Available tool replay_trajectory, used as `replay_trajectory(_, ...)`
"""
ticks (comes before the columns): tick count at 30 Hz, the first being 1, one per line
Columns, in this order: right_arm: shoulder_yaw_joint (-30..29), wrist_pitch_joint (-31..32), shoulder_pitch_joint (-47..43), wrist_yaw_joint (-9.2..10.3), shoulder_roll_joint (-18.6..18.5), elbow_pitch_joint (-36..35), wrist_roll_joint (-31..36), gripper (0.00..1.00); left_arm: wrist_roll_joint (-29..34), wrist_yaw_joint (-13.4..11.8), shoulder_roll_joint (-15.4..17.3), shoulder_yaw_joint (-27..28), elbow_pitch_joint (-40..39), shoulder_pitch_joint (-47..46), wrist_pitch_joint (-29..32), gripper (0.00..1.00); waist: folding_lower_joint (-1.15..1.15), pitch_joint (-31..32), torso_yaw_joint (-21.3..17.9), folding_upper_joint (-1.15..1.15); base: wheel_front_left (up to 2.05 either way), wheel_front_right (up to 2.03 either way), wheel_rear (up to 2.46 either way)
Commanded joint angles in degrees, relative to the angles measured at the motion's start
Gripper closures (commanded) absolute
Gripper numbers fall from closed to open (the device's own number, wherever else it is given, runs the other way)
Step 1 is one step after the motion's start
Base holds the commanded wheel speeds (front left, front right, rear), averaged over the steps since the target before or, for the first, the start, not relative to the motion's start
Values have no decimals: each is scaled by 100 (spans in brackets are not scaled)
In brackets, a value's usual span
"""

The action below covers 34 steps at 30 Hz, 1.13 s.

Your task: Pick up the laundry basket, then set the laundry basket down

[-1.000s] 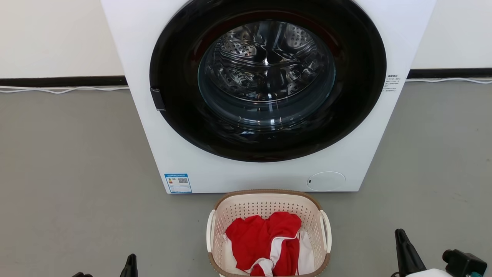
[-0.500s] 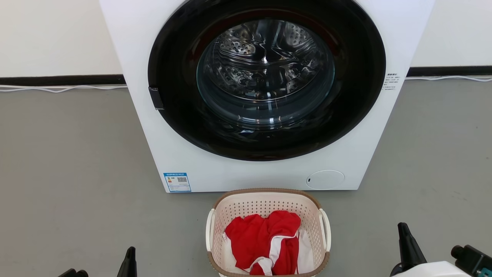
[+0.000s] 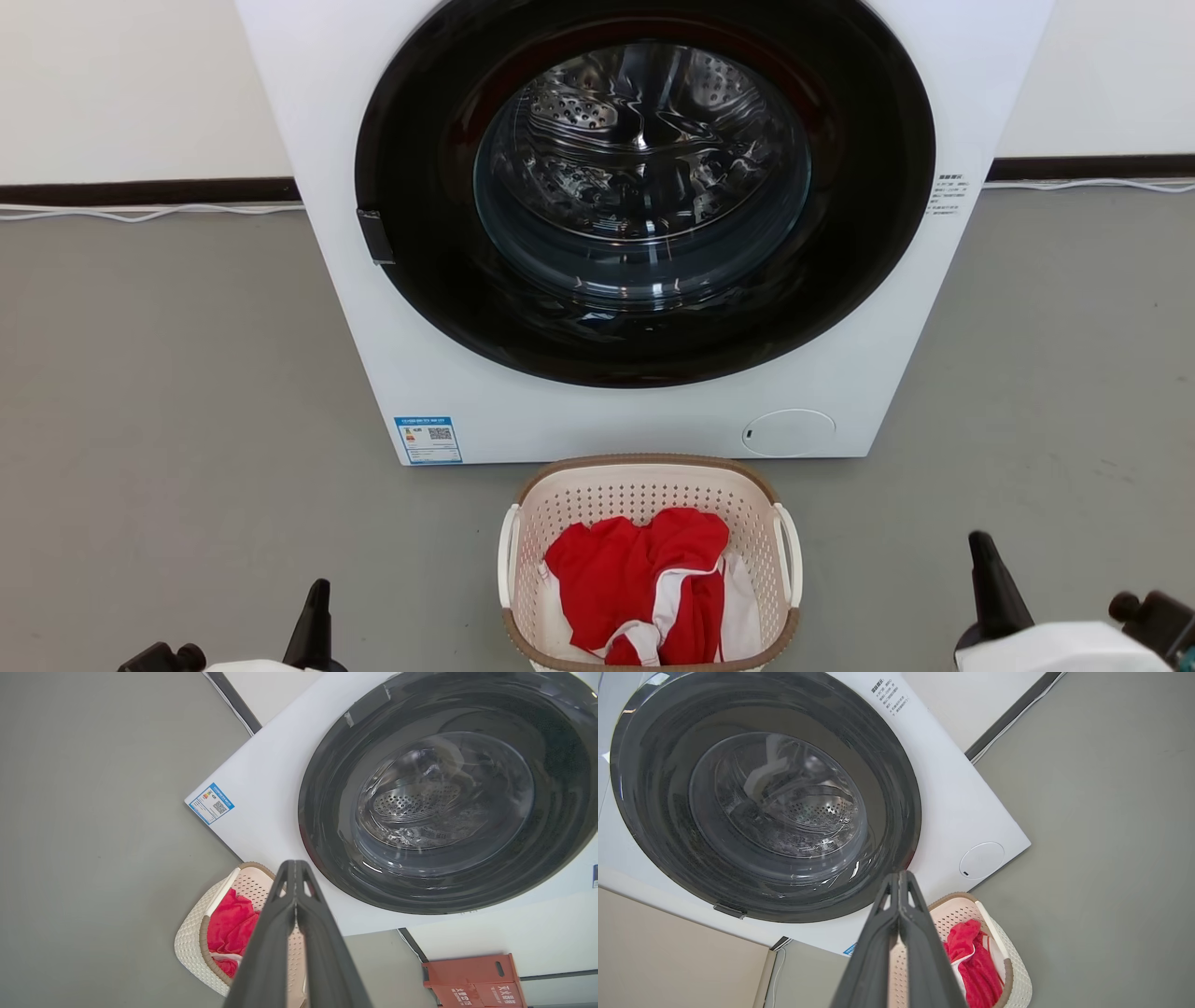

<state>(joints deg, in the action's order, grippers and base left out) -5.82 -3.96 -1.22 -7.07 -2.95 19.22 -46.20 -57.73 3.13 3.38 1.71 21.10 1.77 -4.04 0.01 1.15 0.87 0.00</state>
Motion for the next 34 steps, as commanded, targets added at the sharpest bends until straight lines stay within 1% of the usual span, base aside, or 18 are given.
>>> replay_trajectory(1, 31, 43, 315, -24, -37, -197, -168, 100, -133, 75, 21, 121, -183, -338, 35, 100, -1, -2, -1, 0, 0, 0, 0)
replay_trajectory(34, -25, 591, 547, -34, -13, -373, -2584, 100, -1939, 272, -18, 319, -467, -589, 591, 100, 0, -73, -48, 0, 0, 0, 0)
